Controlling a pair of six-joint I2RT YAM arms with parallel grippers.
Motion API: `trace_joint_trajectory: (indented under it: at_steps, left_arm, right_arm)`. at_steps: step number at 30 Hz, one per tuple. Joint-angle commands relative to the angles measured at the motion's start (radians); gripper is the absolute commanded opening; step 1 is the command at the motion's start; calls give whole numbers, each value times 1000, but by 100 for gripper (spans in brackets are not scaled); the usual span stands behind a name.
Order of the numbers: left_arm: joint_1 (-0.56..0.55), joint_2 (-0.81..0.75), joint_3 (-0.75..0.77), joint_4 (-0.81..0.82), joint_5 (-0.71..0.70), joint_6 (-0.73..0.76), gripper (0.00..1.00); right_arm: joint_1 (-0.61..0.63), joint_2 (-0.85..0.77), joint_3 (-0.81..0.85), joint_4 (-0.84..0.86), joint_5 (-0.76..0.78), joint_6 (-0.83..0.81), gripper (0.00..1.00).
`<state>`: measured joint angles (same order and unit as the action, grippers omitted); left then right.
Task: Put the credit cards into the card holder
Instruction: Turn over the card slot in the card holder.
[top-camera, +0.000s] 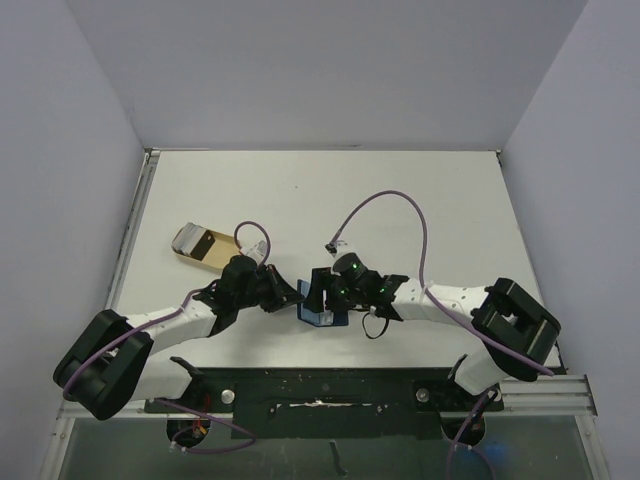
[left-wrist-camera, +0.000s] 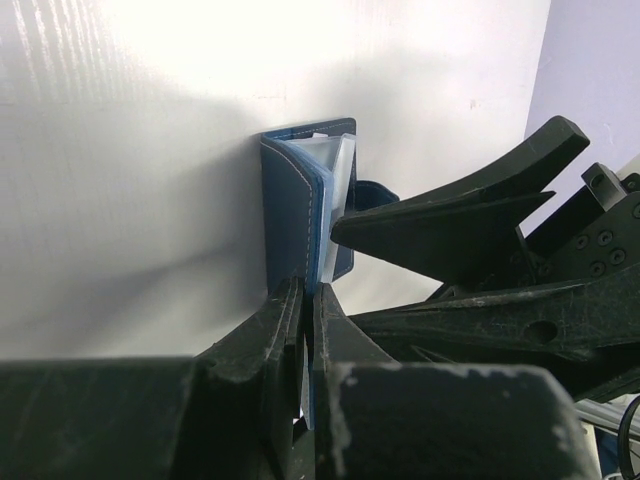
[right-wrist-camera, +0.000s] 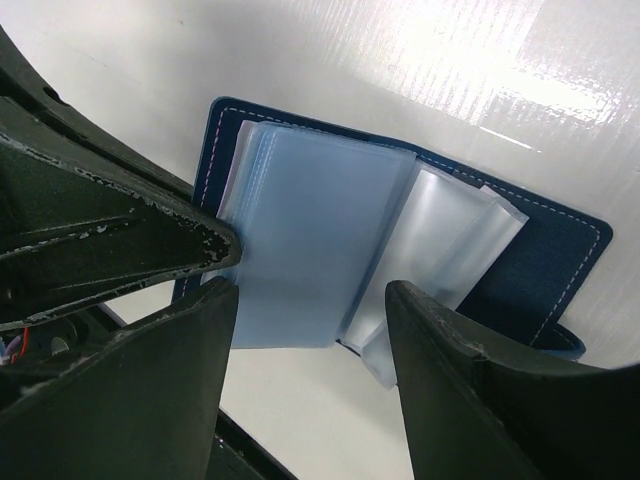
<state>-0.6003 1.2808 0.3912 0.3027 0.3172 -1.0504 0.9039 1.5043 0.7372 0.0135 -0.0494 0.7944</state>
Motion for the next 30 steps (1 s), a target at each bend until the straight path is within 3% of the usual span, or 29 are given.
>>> trace_joint_trajectory:
  at_steps: [1, 25, 30]
  left_arm:
    - [6, -25, 35, 42, 5, 12, 0]
    - [5, -32, 25, 24, -17, 11, 0]
    - [5, -33, 31, -2, -26, 23, 0]
  right_arm:
    - [5, 21, 40, 30, -17, -9, 61]
    - [17, 13, 55, -81, 93, -4, 58]
    - [18, -24, 79, -177, 174, 1, 58]
